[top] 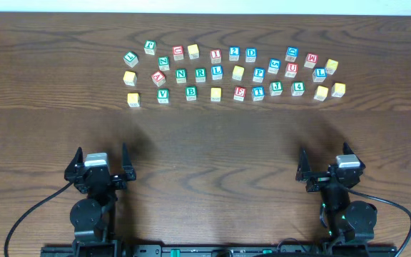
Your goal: Spell out NEURIPS
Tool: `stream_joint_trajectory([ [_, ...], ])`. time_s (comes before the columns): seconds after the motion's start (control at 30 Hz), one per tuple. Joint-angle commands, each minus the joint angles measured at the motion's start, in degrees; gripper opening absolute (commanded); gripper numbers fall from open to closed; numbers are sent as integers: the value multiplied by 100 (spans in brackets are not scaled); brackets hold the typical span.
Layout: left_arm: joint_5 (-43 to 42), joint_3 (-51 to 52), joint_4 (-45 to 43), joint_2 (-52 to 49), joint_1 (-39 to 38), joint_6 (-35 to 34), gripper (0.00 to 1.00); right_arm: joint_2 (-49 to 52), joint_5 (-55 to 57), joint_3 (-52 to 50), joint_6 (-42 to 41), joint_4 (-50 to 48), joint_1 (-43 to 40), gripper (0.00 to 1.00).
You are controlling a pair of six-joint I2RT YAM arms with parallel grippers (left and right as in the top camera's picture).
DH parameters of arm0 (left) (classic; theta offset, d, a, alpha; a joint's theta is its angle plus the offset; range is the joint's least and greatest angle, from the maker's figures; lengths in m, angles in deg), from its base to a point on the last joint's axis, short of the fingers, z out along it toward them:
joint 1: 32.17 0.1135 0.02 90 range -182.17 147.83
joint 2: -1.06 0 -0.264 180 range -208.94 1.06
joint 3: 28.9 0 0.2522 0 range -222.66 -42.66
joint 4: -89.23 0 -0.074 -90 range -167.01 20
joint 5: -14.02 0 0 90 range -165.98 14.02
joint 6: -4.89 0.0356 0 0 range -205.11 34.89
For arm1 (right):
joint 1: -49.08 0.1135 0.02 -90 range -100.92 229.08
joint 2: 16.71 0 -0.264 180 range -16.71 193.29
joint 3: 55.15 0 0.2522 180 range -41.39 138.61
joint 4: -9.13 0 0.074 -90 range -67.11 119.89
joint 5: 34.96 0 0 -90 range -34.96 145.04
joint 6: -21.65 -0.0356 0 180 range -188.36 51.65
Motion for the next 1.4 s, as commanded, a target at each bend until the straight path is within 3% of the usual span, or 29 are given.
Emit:
stream_joint_trajectory([
  [0.0, 33, 90, 254, -11, 24, 74, 100, 13, 0, -13, 20, 13, 83, 99],
  [0.5, 33, 90, -114, -35, 24, 44, 100, 13, 0, -13, 20, 13, 83, 99],
  [0.83, 7, -168, -439, -37, 24, -997, 100, 13, 0, -13, 20, 13, 83, 99],
  [1.37, -396, -192, -455, -192, 24, -1010, 100, 13, 4, -13, 20, 13, 83, 99],
])
